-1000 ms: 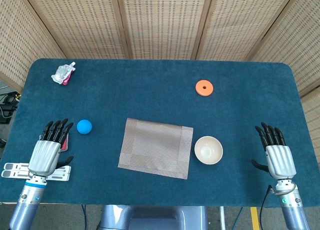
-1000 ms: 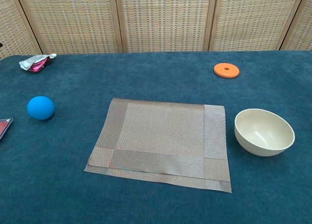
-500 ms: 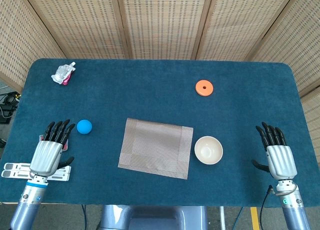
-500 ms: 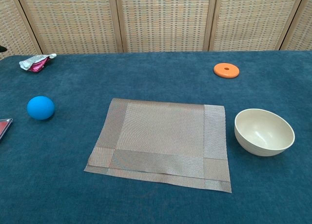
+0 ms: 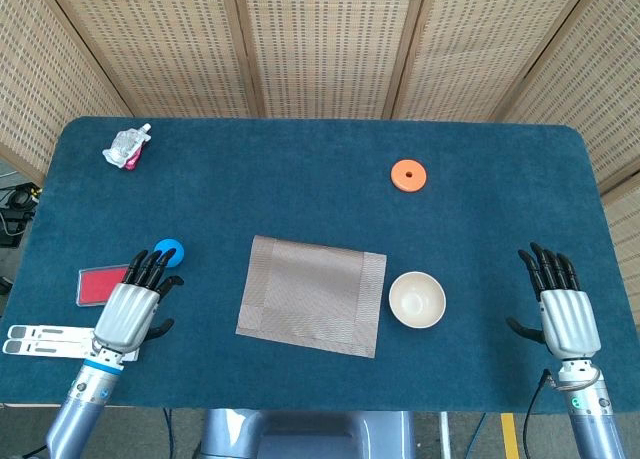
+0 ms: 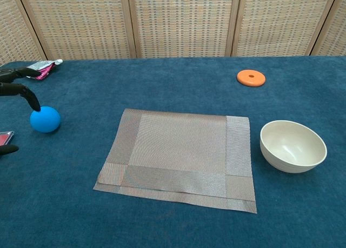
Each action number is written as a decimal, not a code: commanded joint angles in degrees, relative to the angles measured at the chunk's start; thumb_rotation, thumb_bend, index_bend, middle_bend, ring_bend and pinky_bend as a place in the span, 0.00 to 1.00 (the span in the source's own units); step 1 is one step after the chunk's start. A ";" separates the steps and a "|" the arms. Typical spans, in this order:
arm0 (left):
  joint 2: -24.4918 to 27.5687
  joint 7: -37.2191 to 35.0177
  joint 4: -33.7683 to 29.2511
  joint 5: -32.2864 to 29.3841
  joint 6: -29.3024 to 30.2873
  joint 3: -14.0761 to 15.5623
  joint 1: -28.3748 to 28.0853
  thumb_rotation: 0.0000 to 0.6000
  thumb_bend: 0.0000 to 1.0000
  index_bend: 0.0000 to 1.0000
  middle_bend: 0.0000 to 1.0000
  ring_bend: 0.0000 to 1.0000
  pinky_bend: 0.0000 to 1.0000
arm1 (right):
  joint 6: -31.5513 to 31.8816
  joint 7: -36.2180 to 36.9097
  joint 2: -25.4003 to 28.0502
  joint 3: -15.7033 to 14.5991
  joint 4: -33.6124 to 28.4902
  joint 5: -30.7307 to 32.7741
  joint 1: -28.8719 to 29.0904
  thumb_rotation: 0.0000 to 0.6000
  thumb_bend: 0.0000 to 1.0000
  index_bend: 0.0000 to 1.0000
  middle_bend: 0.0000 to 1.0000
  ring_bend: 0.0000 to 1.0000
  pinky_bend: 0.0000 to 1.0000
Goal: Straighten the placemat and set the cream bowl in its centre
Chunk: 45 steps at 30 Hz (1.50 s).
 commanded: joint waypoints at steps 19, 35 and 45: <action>-11.92 8.87 7.86 -3.69 -14.74 0.05 -7.46 1.00 0.40 0.46 0.00 0.00 0.00 | 0.14 2.33 0.87 0.47 -0.15 0.28 -0.16 1.00 0.12 0.07 0.00 0.00 0.00; -16.35 9.46 13.39 -6.33 -18.08 -1.05 -9.91 1.00 0.40 0.45 0.00 0.00 0.00 | 0.18 2.20 0.98 0.43 -0.36 0.20 -0.22 1.00 0.12 0.07 0.00 0.00 0.00; -17.53 9.09 14.62 -6.09 -18.21 -0.77 -10.61 1.00 0.40 0.46 0.00 0.00 0.00 | 0.31 2.25 1.03 0.47 -0.45 0.11 -0.26 1.00 0.12 0.07 0.00 0.00 0.00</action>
